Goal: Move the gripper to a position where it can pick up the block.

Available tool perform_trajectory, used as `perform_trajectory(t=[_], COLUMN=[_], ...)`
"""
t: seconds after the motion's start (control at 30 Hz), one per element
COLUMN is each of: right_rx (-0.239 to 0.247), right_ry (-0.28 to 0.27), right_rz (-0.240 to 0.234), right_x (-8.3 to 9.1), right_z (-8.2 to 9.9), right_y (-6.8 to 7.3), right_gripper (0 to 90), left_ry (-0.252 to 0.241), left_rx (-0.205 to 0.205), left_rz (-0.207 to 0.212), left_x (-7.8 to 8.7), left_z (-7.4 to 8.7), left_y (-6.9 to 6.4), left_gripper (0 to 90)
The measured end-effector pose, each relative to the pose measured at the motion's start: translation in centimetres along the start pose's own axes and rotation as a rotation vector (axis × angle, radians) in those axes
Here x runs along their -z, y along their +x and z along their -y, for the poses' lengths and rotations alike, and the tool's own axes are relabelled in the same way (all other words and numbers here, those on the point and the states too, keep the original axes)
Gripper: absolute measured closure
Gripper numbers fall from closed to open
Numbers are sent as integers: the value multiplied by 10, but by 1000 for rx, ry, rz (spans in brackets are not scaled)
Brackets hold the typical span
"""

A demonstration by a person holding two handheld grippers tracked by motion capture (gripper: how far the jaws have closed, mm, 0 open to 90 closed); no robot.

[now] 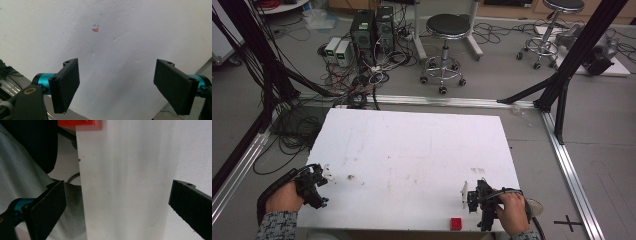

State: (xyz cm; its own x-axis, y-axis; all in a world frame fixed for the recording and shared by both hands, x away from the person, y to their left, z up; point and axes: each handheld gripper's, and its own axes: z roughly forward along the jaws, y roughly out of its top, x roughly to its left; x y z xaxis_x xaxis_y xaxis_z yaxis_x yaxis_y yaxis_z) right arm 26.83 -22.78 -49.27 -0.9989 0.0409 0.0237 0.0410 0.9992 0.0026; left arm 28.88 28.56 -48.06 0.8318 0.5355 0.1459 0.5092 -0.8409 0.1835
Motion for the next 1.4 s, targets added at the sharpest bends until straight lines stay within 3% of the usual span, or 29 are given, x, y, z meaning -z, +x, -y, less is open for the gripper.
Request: perform_trajectory(t=[0.2,0.43,0.73,0.93,1.07,1.13,1.27,1.4], right_rx=[7,10,32,27,82,85,71,63], right_ry=[-9,-77,-101,-108,-94,-94,-65,-72], right_rz=[4,-9,-29,-24,-2,-4,8,7], right_x=[-2,-2,-16,-24,-27,-28,-32,-34], right_z=[-7,-22,-40,-47,-56,-57,-58,-59], right_y=[8,20,27,30,34,34,33,34], right_gripper=[8,9,8,8,8,9,8,9], left_ry=[2,1,-1,0,-1,0,-1,-5], left_rx=[1,-2,2,0,1,4,1,3], left_rz=[0,0,-4,-3,-2,2,2,-3], left_x=[0,0,0,0,-1,-1,0,0], left_z=[-1,-1,0,0,0,0,0,0], left_y=[0,0,0,0,0,0,0,0], left_gripper=[212,212,212,212,212,212,212,212])
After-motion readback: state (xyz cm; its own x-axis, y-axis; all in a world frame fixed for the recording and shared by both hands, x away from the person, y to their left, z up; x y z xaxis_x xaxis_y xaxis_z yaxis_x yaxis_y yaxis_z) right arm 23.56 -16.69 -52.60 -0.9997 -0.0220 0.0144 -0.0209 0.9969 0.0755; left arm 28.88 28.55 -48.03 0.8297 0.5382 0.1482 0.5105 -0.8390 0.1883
